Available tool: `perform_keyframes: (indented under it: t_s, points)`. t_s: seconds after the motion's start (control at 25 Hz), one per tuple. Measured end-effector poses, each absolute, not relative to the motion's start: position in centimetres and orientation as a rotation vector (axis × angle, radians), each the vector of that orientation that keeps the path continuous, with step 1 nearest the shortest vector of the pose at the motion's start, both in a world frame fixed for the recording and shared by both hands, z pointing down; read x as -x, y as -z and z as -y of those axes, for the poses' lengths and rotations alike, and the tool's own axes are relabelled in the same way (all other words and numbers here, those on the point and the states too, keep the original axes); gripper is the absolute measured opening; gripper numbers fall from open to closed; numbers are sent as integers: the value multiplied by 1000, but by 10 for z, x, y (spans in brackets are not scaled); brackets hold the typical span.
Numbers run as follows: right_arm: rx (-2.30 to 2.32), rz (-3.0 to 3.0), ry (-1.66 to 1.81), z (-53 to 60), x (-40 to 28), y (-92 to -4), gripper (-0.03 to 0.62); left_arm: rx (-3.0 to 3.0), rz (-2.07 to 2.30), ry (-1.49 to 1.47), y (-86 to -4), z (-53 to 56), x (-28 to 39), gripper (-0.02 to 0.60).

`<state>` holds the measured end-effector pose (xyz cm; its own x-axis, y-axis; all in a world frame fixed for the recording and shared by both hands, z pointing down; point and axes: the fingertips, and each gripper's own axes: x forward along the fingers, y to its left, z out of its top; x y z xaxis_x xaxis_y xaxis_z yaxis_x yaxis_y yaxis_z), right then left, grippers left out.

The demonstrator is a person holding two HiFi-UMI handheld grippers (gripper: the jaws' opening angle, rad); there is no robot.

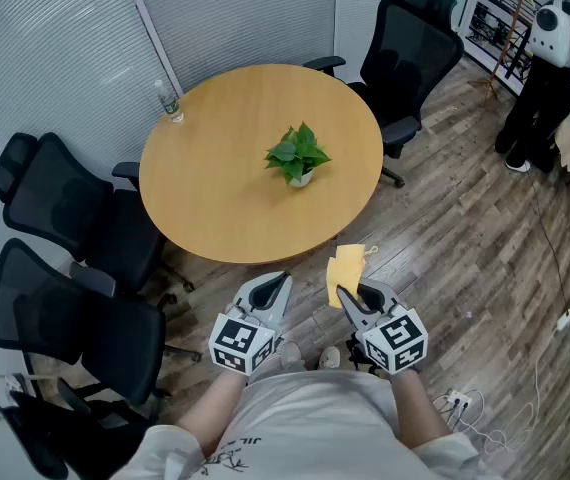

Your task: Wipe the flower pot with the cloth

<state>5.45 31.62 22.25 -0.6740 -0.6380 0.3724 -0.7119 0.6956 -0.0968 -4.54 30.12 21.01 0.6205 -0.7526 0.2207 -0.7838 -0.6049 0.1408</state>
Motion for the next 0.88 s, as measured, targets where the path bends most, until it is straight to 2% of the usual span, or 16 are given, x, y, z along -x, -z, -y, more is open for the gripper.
perform_keyframes:
  t_s: [0.88]
  points:
    - [-1167, 2556, -356, -311, -22, -225, 66, -2682, 1203, -218, -216, -305, 89, 11]
